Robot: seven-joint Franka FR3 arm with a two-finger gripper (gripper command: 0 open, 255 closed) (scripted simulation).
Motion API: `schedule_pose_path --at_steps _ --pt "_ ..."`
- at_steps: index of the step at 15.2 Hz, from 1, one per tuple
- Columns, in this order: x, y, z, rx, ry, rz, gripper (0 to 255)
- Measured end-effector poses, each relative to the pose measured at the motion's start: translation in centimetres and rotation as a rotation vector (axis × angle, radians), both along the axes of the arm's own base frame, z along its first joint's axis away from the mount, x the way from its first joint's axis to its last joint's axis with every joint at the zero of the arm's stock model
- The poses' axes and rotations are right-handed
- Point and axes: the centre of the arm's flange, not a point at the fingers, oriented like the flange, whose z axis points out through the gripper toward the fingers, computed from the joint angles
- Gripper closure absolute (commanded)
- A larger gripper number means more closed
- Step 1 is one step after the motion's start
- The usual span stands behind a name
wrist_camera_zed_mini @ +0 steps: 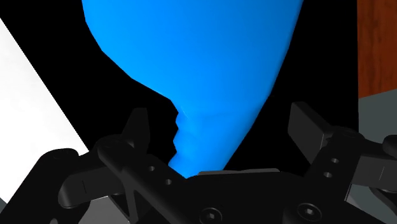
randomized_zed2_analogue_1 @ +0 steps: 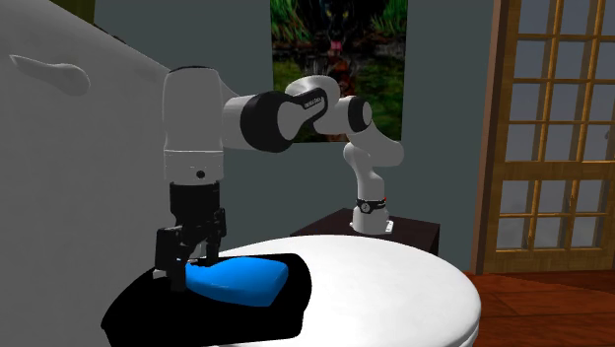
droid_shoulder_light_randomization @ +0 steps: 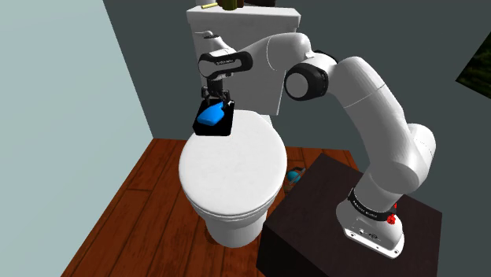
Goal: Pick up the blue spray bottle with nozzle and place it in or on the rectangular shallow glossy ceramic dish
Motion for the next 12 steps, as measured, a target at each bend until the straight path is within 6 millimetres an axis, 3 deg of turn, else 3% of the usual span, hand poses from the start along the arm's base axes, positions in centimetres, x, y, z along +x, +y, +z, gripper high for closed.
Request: schedule_pose_path --at_steps 2,6,12 --pt "0.0 0.0 0.6 0.000 0.000 0.000 0" --pt "-0.2 -0.1 4.6 0.000 -0.001 0.000 0" --pt "-0.2 0.1 5.0 0.000 0.000 0.000 0"
